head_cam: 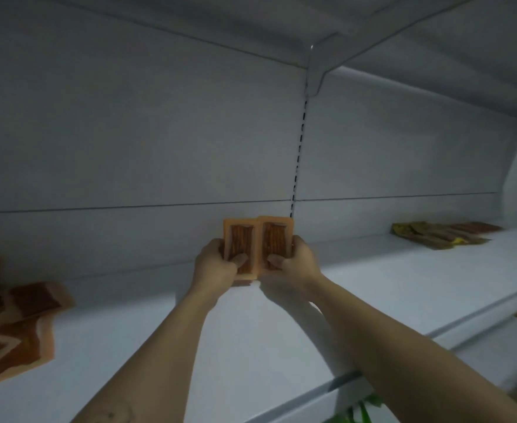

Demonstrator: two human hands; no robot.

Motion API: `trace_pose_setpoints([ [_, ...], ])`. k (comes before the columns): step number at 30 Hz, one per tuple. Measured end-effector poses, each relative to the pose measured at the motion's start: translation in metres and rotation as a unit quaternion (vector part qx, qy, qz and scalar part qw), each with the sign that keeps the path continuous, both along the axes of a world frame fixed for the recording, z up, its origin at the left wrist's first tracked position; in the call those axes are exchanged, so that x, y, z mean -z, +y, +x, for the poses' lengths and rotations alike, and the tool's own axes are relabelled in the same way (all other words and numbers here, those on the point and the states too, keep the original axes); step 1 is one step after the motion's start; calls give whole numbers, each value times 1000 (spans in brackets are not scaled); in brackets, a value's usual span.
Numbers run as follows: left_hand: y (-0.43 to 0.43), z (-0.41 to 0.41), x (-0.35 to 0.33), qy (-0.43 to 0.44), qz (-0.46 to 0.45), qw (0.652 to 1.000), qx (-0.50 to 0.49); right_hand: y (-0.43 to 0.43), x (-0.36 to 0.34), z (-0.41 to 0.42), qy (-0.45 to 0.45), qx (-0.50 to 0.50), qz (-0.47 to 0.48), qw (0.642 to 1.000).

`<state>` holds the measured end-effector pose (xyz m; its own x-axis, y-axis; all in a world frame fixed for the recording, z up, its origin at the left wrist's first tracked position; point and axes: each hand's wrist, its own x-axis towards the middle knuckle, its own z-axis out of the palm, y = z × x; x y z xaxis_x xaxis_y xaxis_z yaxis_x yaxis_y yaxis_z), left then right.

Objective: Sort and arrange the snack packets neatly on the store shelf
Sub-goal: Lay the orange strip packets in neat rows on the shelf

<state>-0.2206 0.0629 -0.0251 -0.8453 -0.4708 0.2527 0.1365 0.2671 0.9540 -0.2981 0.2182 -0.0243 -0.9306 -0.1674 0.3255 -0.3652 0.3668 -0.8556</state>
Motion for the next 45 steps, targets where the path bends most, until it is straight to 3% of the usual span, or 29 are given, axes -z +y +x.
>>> trace_pose_setpoints([
  [6, 47, 5, -15, 14, 23, 1000, 5, 62, -24, 13, -23, -33, -82, 996],
  [16, 197, -7, -64, 30, -33, 997, 69, 235, -78, 5, 10, -6, -138, 990],
  [32, 468, -68, -71, 13, -27, 981, 189, 547, -53, 17, -2, 147, -173, 974],
  [45, 612, -138, -67, 5, -29, 945, 327, 651, -60, 14, -23, 209, -168, 963],
])
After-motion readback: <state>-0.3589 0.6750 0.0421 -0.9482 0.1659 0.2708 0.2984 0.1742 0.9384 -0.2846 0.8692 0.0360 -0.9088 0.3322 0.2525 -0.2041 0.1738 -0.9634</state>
